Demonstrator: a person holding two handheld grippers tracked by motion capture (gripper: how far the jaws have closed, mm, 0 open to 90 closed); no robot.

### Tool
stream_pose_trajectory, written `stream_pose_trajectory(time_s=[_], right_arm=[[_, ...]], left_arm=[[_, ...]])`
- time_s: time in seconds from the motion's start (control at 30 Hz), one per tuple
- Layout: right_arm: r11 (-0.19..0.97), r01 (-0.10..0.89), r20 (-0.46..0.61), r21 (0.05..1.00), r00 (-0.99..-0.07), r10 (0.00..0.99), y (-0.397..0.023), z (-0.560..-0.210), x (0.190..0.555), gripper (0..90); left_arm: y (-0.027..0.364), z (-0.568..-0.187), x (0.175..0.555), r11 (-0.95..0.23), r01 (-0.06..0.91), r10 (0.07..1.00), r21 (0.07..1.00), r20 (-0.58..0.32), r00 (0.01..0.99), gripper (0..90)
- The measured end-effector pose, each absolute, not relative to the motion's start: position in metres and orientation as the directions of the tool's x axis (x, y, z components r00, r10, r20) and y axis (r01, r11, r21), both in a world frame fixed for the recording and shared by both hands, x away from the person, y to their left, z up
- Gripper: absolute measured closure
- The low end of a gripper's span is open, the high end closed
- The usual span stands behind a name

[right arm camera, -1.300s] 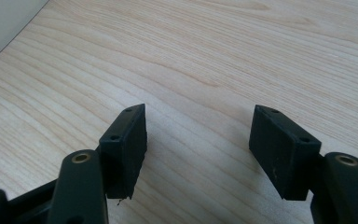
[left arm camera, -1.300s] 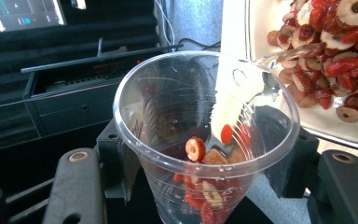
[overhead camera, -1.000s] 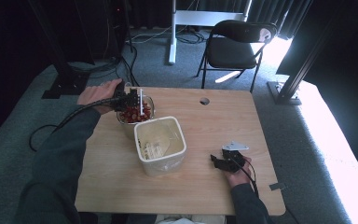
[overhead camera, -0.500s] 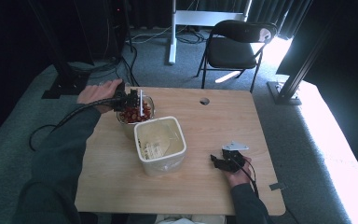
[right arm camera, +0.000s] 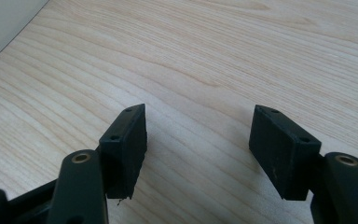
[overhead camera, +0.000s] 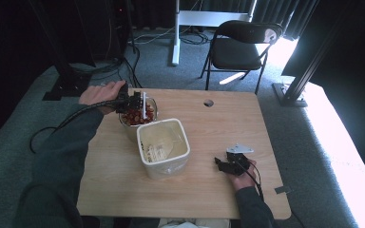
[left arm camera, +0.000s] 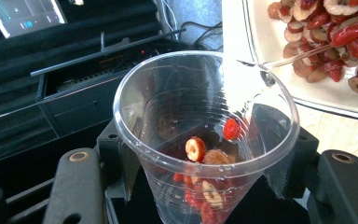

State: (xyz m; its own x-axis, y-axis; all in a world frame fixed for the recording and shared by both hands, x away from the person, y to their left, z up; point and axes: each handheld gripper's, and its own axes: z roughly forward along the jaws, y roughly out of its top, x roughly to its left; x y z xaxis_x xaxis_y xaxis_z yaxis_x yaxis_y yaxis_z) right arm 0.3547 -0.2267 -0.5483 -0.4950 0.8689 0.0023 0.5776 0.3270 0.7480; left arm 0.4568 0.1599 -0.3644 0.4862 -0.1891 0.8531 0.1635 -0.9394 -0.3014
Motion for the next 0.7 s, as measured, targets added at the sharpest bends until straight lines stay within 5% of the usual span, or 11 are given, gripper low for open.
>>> stream_pose_trajectory(time_s=[0.7], right_arm=[[0.327,0.578,0.002,0.748,-0.495,0.869,-0.2267,-0.5483,0.3547,36.2]], left_arm=[[0.1592,-0.3635,0.4582,-0.928,0.168,-0.215,-0.332,0.848,0.485,38.0]])
